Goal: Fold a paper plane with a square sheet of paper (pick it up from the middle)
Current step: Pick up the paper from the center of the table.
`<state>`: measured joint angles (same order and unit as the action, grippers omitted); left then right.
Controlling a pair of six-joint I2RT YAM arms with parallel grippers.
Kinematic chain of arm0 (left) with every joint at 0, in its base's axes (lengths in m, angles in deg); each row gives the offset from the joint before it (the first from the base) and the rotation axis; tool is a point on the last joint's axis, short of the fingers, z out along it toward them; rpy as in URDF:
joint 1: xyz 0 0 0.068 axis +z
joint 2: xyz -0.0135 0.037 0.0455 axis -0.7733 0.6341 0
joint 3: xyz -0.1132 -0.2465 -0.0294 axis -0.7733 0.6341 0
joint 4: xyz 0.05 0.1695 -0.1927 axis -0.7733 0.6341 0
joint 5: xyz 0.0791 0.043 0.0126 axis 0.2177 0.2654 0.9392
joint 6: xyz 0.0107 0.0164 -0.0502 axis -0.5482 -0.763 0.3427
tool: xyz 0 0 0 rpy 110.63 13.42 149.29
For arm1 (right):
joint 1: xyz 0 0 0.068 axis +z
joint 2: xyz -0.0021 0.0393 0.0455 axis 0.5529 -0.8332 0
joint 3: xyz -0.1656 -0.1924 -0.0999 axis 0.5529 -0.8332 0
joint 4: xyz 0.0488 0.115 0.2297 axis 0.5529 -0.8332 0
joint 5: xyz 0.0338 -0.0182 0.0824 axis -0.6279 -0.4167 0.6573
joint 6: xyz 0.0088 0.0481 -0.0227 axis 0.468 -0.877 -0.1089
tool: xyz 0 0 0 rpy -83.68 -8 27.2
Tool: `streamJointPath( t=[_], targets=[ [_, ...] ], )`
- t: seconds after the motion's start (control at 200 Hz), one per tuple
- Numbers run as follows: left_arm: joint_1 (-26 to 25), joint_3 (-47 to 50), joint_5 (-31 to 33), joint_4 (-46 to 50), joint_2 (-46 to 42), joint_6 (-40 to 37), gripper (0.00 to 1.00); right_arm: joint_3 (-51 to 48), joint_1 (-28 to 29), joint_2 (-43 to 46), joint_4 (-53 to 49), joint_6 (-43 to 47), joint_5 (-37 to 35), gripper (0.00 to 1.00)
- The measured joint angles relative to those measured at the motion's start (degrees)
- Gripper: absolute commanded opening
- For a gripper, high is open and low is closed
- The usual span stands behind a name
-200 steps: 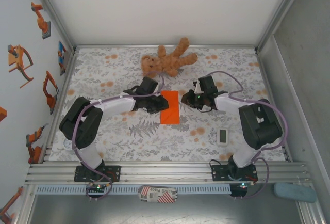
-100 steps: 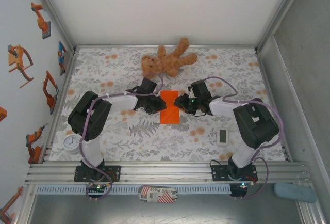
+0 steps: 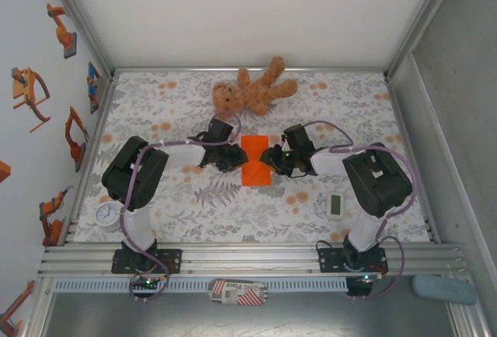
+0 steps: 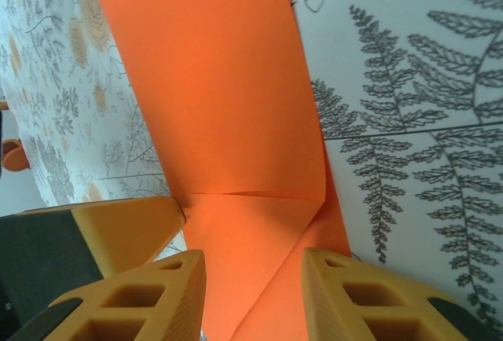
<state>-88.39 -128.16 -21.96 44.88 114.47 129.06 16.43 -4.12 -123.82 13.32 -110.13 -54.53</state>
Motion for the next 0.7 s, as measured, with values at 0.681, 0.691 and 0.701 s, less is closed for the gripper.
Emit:
streamJointPath(
  t=[0.681, 0.691, 0.701],
  targets=[
    [0.02, 0.31, -0.2, -0.76, 0.0, 1.14, 0.22, -0.5, 0.52, -1.29, 6.27, -3.13, 0.48, 0.26],
    [0.0, 0.31, -0.2, -0.74, 0.0, 1.14, 0.22, -0.57, 0.52, -1.29, 6.47, -3.21, 0.48, 0.26],
    [0.02, 0.31, -0.2, -0.76, 0.0, 1.14, 0.22, -0.63, 0.52, -1.29, 6.78, -3.26, 0.48, 0.26]
  ],
)
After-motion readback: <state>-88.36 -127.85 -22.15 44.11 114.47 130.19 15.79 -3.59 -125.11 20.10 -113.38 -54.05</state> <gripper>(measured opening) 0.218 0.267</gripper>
